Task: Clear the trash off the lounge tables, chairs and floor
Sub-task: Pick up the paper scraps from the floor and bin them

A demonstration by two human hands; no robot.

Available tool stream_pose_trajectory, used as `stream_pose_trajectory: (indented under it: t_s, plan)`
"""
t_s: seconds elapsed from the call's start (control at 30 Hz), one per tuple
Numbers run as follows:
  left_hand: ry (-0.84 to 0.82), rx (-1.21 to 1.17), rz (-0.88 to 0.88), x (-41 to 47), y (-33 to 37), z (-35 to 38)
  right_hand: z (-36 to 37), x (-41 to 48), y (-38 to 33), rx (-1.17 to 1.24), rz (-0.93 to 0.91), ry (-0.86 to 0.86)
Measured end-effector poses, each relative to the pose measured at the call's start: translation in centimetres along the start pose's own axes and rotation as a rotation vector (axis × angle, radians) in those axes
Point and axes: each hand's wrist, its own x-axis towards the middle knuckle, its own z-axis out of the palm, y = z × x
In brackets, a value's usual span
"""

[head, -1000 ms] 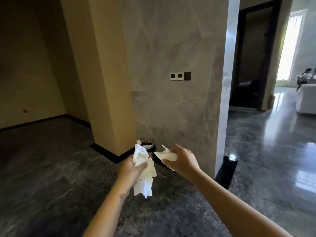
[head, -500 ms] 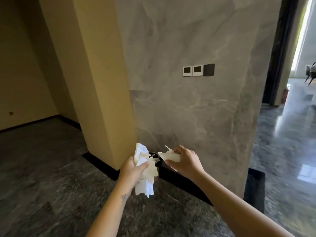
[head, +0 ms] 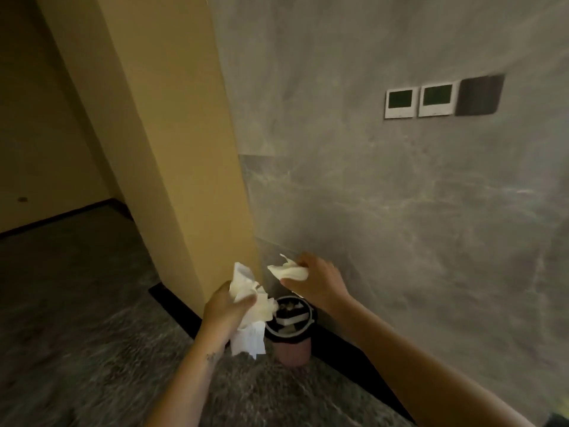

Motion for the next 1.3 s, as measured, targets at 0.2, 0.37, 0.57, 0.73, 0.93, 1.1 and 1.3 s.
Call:
stream_pose_trajectory:
  t_s: [0.2,0.37,0.57,0.73,0.93,1.1,1.3]
  plan:
    - [-0.068,-0.010,-0.017,14.9,-2.6,0.7,6.2,12.2,4.7,0.021,0.082,-0.017]
    - [-0.128,0.007,-0.004,27.9,-4.7,1.4,12.2,22.6,7.8,0.018,0.195,0.011]
    - [-0.253,0.072,-0.051,42.2,-7.1,4.0,17.3,31.7,12.2,0.018,0.374,0.048]
    - [-0.371,0.105,-0.122,51.0,-10.2,9.0,21.2,35.4,18.7,0.044,0.563,0.008]
    - [-0.442,0.284,-0.201,60.8,-18.3,16.8,30.5,41.3,27.7,0.190,0.770,0.041]
    - [-0.509,0.357,-0.338,65.6,-26.7,22.5,38.9,43.4,33.4,0.273,1.041,0.048]
    - [-0.546,0.460,-0.334,68.5,-37.0,28.5,47.9,41.5,40.2,0.256,1.424,0.098]
